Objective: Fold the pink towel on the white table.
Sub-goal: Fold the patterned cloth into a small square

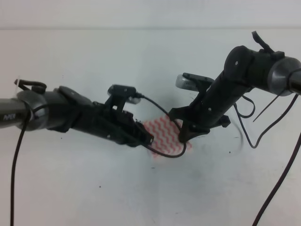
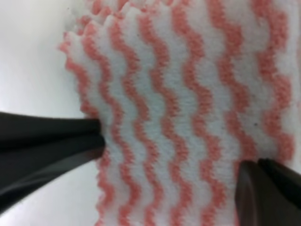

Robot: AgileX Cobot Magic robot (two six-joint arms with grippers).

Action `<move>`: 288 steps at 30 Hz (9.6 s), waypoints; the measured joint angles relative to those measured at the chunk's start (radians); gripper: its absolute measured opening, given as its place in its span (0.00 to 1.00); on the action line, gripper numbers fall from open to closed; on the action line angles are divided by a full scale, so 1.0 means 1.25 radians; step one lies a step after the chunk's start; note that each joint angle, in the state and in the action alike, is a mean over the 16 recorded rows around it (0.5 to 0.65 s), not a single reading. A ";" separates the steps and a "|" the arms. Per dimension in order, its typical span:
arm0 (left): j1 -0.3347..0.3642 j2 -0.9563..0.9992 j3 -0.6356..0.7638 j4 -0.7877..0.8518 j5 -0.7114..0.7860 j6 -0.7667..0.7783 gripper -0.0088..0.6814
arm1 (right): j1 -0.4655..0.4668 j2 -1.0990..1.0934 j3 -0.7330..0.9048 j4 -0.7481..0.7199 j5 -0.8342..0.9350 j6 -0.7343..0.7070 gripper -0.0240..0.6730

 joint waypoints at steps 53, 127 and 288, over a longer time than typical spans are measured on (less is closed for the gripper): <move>-0.017 0.060 -0.100 -0.223 -0.062 0.155 0.00 | -0.097 -0.007 -0.104 -0.101 0.007 0.064 0.01; -0.071 0.146 -0.291 0.096 0.144 -0.128 0.01 | -0.136 -0.009 -0.103 0.009 0.026 -0.028 0.01; 0.015 -1.449 0.965 0.240 -0.615 -0.377 0.01 | -0.257 -1.720 1.304 -0.155 -0.565 -0.142 0.01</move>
